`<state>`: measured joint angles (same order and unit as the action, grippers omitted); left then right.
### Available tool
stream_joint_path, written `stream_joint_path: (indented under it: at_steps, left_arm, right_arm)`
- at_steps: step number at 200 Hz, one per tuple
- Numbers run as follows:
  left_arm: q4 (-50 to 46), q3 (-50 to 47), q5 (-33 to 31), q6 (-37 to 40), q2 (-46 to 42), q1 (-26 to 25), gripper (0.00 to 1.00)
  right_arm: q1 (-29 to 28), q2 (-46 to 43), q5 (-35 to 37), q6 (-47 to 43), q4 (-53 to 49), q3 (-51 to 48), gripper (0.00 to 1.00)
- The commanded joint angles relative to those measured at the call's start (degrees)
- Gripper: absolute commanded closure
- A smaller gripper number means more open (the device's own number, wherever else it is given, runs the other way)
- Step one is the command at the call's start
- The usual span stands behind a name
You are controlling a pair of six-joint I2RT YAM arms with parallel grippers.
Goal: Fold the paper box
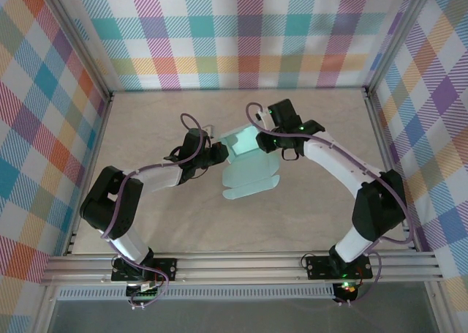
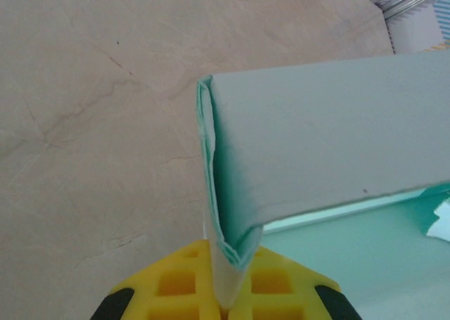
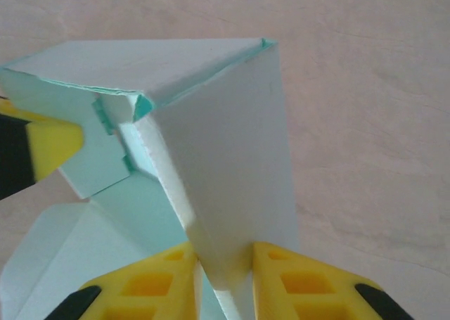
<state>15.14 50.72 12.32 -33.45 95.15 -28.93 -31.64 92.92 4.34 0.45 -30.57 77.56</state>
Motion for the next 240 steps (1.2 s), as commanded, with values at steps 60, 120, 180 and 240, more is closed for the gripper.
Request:
stream_joint_path:
  at_steps: [60,120,180,240]
  left_arm:
    - [-2.78,5.44,5.88,-0.21,-1.1,-0.34,1.0]
    - [-3.71,6.02,6.67,-0.06,-0.87,-0.34,1.0]
    - [-3.89,5.92,6.79,-0.01,-1.33,-0.34,1.0]
    - [-4.57,6.14,6.68,-0.14,-1.46,-0.37,1.0]
  right_arm:
    - [-5.48,5.93,17.35,-3.24,-3.18,4.41,0.9]
    - [-7.38,8.75,22.68,-2.82,-4.13,6.46,0.87]
    - [-7.54,9.59,25.37,-3.22,-4.49,6.57,0.79]
    - [-8.81,11.77,31.61,-5.09,-5.17,7.54,0.84]
